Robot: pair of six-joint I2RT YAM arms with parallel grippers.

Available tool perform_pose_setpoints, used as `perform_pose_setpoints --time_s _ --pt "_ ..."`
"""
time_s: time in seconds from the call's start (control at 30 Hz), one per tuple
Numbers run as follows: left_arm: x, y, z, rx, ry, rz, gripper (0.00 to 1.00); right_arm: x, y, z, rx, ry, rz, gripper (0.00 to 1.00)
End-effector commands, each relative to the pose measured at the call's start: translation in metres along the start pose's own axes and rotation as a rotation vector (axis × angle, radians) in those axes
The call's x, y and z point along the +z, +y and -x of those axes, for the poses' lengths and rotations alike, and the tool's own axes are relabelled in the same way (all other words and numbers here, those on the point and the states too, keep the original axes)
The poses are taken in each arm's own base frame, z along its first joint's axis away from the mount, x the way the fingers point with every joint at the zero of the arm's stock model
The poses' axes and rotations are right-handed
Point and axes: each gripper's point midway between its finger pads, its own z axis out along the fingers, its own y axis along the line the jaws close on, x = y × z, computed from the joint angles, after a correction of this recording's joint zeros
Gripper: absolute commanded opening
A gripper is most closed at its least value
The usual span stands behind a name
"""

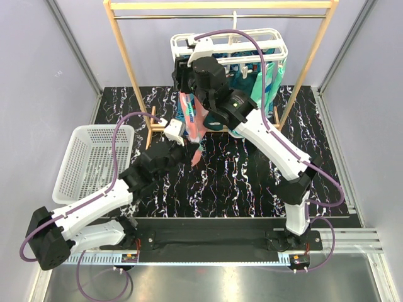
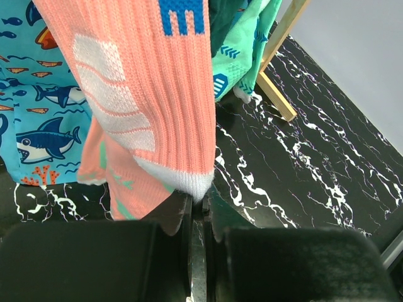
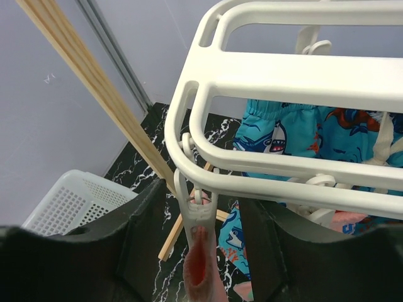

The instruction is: Remove the socks clipped to the hanger

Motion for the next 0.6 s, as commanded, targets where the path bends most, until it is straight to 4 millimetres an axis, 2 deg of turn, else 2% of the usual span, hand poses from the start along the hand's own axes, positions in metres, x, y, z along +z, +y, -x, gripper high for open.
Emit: perform_pose_setpoints --time_s 0.0,0.2,0.33,0.4,0.43,0.5,0.53,0.57 --pt "0.001 -0.008 0.031 -0.007 -0.097 -0.012 0.00 -0.007 0.006 0.033 0.020 -0.101 -0.010 0.56" --pt "0.001 -0.009 0.030 -0.010 -0.097 -0.012 0.00 -0.008 0.006 0.040 0.021 -0.130 -0.030 0.51" --pt "0.000 -0.010 0.030 -0.009 -0.097 -0.012 0.00 -0.008 0.003 0.043 0.025 -0.143 -0.051 0.54" --pt "0.000 -0.009 0.031 -0.010 -0.100 -0.008 0.00 -0.008 0.001 0.042 0.024 -0.142 -0.068 0.49" --pt "0.000 -0.009 0.030 -0.010 -0.098 -0.008 0.00 -0.007 -0.001 0.041 0.019 -0.141 -0.077 0.43" --pt "0.000 -0.009 0.031 -0.010 -0.100 -0.007 0.00 -0.008 -0.001 0.041 0.017 -0.141 -0.077 0.19" --pt "-0.001 -0.008 0.030 -0.012 -0.101 -0.005 0.00 -0.008 -0.001 0.039 0.017 -0.137 -0.078 0.00" --pt "-0.001 -0.008 0.031 -0.012 -0.101 -0.004 0.00 -0.008 -0.001 0.040 0.017 -0.138 -0.076 0.00"
